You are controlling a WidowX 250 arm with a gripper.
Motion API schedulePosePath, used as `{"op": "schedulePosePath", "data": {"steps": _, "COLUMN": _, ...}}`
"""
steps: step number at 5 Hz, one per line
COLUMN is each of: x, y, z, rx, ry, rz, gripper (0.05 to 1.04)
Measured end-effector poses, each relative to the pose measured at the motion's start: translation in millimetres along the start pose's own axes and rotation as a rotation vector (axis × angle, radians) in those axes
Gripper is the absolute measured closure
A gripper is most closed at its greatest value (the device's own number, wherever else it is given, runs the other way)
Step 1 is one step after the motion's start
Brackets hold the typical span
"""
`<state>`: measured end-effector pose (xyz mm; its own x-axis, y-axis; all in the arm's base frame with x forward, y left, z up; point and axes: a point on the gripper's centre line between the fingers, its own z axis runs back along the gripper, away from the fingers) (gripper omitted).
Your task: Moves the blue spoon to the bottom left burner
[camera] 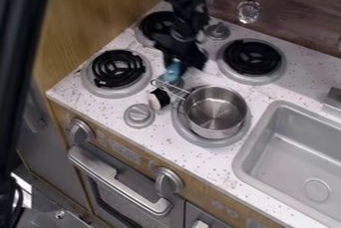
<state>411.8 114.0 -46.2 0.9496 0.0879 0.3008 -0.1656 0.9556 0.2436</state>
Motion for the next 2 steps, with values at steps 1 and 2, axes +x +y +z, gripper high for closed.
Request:
{"op": "schedulePosePath", "data": {"steps": 1, "x": -12, "y": 45, "z": 6, "rx": 0.045, "ry": 0.002, "rz": 0.074, "gripper": 0.689}}
{"op": "schedulePosePath", "data": {"steps": 2, "x": -30, "y": 75, "z": -2, "rx": 0.070, "ry": 0.044, "rz": 0.134, "gripper": 0.690}}
